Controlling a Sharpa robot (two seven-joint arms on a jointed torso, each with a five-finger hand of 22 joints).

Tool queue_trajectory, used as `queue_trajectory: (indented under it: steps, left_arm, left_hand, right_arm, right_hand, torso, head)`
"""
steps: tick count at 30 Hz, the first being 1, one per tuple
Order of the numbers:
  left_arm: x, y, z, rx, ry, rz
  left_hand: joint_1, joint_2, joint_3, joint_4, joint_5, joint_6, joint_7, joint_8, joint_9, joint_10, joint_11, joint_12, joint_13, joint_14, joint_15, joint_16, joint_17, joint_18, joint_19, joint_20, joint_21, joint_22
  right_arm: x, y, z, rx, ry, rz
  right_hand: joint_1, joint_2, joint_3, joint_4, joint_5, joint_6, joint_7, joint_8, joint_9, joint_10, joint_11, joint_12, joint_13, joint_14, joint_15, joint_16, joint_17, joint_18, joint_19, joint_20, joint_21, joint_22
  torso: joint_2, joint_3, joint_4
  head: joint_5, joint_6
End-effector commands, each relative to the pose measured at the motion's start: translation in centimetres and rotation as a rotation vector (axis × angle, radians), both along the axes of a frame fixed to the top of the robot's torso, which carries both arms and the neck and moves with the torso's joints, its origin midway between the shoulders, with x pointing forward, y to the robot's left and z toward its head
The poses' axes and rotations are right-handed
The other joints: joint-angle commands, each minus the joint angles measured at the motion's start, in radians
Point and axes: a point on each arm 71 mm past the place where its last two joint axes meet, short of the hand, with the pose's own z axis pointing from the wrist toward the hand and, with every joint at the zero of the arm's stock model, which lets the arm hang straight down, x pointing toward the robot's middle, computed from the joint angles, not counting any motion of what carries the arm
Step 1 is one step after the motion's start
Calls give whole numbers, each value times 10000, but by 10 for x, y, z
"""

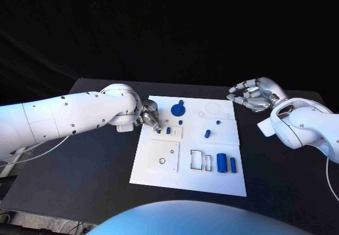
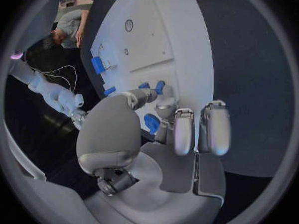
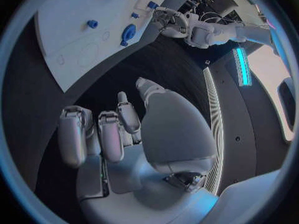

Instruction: Assemble the parts on the task board

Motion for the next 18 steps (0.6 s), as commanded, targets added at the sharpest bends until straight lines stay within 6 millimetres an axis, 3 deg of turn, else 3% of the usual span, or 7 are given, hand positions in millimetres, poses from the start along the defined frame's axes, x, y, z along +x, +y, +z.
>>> queue_trajectory:
  steps: [1,11,14,18]
  left_arm:
    - [-4,-4,-5,102,323,-293]
    - [-3,-2,-6,208,352,-290]
    - [-3,-1,-6,212,348,-260]
    - [-2,1,-6,198,340,-191]
  left_hand:
    - [52,-1,1708,-1643,48,68,-51,38,6,57,-10,52,-22,752,-45,37,1502,-166,46,-40,51,622]
    - [-286,-68,1277,-1390,-45,-42,-66,-127,47,42,-6,-58,-148,733,-39,6,1437,-165,24,-35,22,604]
    - [-523,-81,750,-1115,-107,-44,-127,-192,90,54,-40,-67,-142,726,-56,-8,1407,-163,18,-39,-2,594]
    - [-1139,-135,-197,-285,-159,110,-134,-422,48,13,-39,-60,-109,720,-57,-20,1380,-162,19,-49,-39,575]
  right_arm:
    - [-1,1,0,-63,-46,168]
    - [-1,0,0,-62,-69,141]
    - [-1,0,0,-61,-75,137]
    - [-1,0,0,-59,-84,135]
  right_hand:
    - [-75,6,-19,56,6,-66,-16,57,-9,-38,-5,-25,-10,692,-39,-63,1227,117,173,-49,-58,1541]
    - [-67,2,-23,58,7,-73,-18,68,-12,-55,-6,-38,-31,688,-41,-74,1205,122,164,-52,-82,1526]
    - [-67,2,-23,58,7,-73,-18,68,-12,-55,-6,-38,-31,688,-41,-74,1205,122,164,-52,-82,1526]
    - [-71,-1,-27,62,6,-78,-17,69,-13,-69,-6,-49,-46,689,-42,-73,1209,121,166,-53,-81,1528]
  torso:
    - [1,1,-2]
    - [-2,-4,5]
    - [0,-5,6]
    - [-2,-6,6]
  head:
    - [0,1]
    - [-21,1]
    - [-24,1]
    - [-21,1]
